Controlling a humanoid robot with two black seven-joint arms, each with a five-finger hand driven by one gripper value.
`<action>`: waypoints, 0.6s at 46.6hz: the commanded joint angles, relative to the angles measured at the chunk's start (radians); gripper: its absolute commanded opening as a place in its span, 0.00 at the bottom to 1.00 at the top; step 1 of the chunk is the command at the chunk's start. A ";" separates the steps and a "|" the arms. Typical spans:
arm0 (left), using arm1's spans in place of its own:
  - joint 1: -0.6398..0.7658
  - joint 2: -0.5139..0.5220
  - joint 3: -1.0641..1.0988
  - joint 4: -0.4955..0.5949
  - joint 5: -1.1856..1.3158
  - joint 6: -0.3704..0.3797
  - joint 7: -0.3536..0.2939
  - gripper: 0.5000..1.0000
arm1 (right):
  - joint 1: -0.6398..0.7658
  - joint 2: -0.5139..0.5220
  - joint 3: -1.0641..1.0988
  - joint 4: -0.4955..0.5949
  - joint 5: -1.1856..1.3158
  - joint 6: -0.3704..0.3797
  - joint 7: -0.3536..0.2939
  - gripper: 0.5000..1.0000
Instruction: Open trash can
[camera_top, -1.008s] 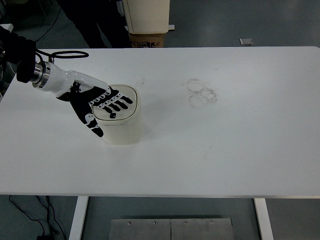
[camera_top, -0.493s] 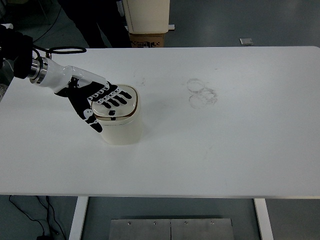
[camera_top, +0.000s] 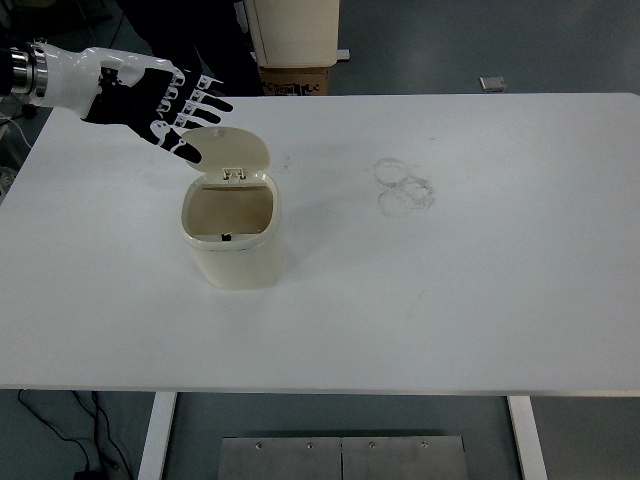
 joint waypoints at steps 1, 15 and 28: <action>0.012 0.030 -0.017 0.046 -0.028 0.000 -0.003 1.00 | 0.000 0.000 0.000 0.000 0.000 0.000 0.000 0.98; 0.153 0.094 -0.152 0.179 -0.090 0.000 -0.008 1.00 | 0.000 0.000 0.000 0.000 0.000 0.000 0.000 0.98; 0.332 0.117 -0.353 0.299 -0.122 0.000 -0.011 1.00 | 0.000 0.000 0.000 0.000 0.000 0.000 0.000 0.98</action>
